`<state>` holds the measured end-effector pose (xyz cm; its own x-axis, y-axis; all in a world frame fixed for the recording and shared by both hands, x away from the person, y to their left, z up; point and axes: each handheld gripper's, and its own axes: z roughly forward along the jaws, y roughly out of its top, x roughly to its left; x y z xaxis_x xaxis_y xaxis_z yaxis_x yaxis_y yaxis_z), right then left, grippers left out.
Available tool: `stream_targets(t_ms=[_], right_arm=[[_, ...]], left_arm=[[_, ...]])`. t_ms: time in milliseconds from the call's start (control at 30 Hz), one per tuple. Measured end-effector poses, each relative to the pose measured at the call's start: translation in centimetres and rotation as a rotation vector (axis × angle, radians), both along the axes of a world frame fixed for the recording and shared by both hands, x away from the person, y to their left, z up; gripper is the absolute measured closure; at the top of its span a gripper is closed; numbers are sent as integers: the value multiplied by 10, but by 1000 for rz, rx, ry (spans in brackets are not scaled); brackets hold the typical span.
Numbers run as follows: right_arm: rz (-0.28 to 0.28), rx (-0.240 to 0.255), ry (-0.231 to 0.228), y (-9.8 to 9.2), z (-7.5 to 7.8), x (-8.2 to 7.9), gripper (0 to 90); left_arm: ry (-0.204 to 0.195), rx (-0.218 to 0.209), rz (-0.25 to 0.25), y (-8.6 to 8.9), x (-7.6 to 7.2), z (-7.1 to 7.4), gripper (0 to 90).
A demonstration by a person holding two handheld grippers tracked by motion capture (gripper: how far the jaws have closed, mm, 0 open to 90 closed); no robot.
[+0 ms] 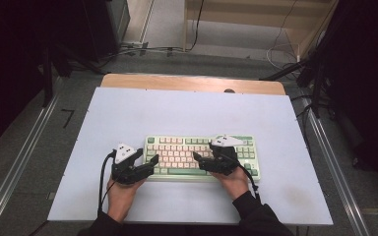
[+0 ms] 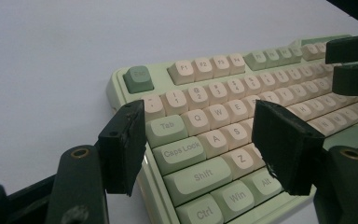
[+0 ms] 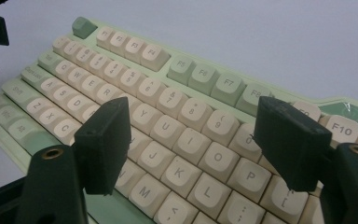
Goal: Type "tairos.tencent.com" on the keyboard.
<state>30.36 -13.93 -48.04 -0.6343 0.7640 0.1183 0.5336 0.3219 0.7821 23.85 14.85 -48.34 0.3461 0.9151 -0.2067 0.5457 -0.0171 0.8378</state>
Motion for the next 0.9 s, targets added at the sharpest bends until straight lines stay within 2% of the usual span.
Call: stream_targets(t_ms=[167,300,400,700,900], right_arm=[[-6,-1,-7,-2,1,-3,225],[-14,-2,-8,-3,1,-4,225],[-19,-3,-7,-5,1,-5,225],[-49,-2,-5,-15,0,-7,225],[-81,3,-6,-26,1,-10,225]], left_arm=[[-6,-2,-5,-1,1,0,402],[-7,-6,-22,-2,3,0,491],[-8,-14,-34,-5,4,-1,512],[-9,-8,-89,-16,12,-2,570],[0,-19,-130,-26,23,-3,680]])
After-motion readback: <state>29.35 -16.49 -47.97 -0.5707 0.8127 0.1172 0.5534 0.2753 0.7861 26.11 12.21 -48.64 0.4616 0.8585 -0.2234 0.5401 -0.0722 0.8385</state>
